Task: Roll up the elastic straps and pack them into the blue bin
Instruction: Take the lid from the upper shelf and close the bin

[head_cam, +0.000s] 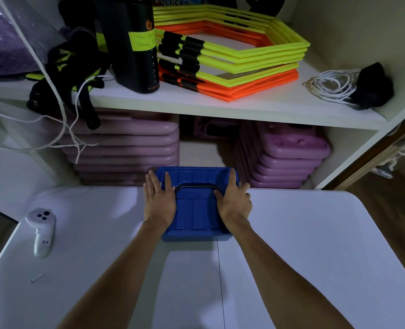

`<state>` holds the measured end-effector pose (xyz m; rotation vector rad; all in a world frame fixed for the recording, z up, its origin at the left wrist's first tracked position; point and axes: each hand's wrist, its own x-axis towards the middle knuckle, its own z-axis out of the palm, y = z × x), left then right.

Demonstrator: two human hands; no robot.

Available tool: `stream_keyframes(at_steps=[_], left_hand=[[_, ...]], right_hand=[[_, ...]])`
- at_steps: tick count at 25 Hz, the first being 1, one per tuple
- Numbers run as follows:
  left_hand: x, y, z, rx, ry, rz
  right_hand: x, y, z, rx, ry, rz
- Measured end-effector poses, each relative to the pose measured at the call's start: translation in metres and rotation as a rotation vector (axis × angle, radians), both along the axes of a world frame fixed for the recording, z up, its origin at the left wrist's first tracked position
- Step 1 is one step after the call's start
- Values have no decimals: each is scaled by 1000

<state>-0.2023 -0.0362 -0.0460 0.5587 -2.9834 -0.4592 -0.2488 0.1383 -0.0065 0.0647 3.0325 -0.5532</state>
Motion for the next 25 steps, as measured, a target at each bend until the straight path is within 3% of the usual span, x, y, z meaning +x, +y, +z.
stream_keyframes(at_steps=[8,12,22,25], left_hand=[[1,0,0,-7,-18,-7],[2,0,0,7,-4,-18],[3,1,0,-1,-5,-16],[3,1,-1,16,-3,-9]], right_hand=[[2,1,2,-62,-31,-65],[-3,11,-6,-369,-100,-177],[1,-2,1,-155,-25,-191],[-10,16,-7,-459,-120,-219]])
